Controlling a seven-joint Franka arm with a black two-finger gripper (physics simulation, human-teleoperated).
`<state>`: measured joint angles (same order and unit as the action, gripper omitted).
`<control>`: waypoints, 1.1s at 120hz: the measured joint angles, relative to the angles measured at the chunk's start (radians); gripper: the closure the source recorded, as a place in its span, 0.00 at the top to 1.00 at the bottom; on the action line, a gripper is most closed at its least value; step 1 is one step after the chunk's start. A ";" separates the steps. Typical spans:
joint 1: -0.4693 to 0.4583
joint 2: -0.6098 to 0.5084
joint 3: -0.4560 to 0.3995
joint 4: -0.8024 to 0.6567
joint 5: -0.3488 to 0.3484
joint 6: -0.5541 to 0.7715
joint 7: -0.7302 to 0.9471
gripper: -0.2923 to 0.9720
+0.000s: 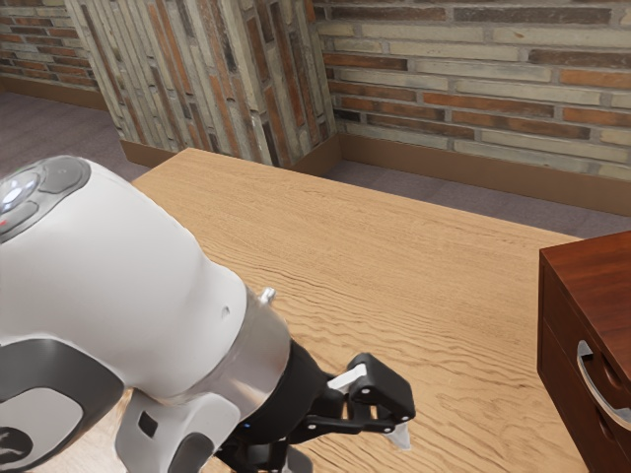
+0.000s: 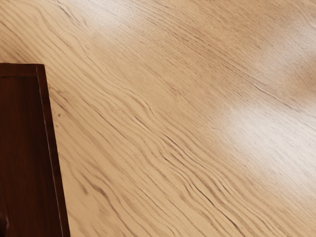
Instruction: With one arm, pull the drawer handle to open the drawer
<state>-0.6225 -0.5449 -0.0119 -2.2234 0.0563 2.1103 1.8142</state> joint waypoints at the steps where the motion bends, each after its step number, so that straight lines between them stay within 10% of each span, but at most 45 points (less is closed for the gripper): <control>1: 0.000 0.002 -0.001 0.001 -0.001 0.008 0.001 0.77; 132: -0.019 0.326 0.064 0.107 0.030 0.458 -0.049 0.77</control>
<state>-0.6411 -0.2186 0.0524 -2.1162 0.0861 2.5687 1.7649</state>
